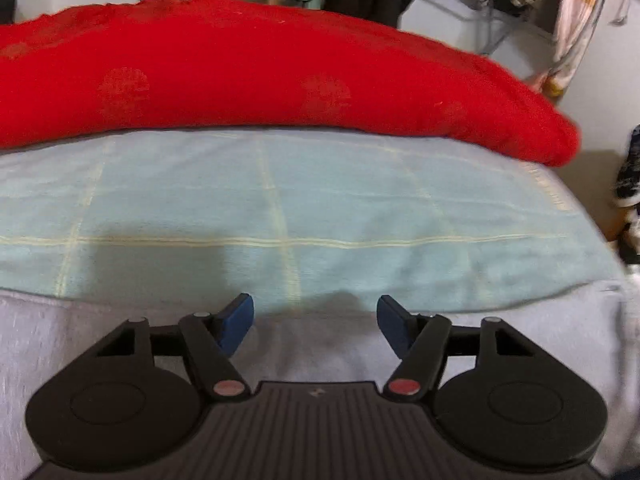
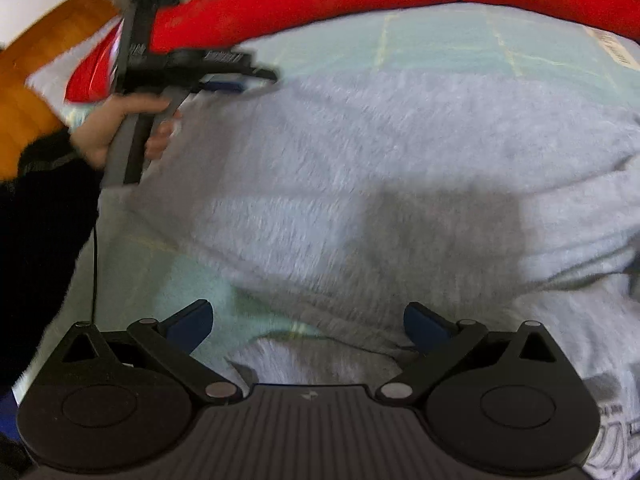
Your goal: Fold clothes
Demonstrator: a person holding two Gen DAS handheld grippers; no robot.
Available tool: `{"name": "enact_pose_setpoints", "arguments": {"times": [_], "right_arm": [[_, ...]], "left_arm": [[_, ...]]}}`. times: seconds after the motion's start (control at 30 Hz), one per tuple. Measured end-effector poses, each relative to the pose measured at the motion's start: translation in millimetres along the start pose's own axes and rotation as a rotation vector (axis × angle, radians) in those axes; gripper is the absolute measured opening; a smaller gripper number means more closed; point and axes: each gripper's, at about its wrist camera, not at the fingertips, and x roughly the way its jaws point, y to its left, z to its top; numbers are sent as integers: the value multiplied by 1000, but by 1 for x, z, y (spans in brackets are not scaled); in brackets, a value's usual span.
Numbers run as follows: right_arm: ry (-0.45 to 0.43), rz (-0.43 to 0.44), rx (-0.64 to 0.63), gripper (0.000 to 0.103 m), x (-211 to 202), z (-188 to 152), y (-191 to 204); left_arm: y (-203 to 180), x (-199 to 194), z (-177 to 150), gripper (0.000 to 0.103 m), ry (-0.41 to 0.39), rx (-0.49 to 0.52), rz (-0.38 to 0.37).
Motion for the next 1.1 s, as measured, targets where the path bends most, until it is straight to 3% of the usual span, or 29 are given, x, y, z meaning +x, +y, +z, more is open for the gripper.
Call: {"name": "enact_pose_setpoints", "arguments": {"times": [0.1, 0.23, 0.3, 0.4, 0.5, 0.57, 0.63, 0.8, 0.87, 1.0, 1.1], "right_arm": [[-67, -24, 14, 103, -26, 6, -4], [-160, -114, 23, 103, -73, 10, -15], [-202, -173, 42, 103, -95, 8, -25], [-251, -263, 92, 103, -126, -6, -42], [-289, -324, 161, 103, -150, -26, -62], [-303, -345, 209, 103, -159, -40, -75], [-320, -362, 251, 103, -168, -51, -86], [-384, -344, 287, 103, -186, -69, -101], [-400, -320, 291, 103, -191, -77, -105], [-402, -254, 258, 103, -190, -91, -130], [-395, -196, 247, 103, -179, -98, -160]], "left_arm": [[-25, -23, -13, 74, 6, 88, -124], [-58, -41, -44, 76, 59, 195, -221], [-61, -42, -59, 77, 81, 208, -215], [-52, -35, -74, 76, 119, 216, -99], [-52, -55, -69, 75, 125, 180, -64], [-57, -69, -64, 75, 86, 188, -94], [-73, -79, -55, 75, 52, 205, -174], [-134, -69, -22, 69, 20, 323, -304], [-158, -53, -6, 52, 33, 393, -338], [-182, -13, 16, 50, 82, 444, -384], [-188, 15, 22, 50, 108, 466, -356]]}}
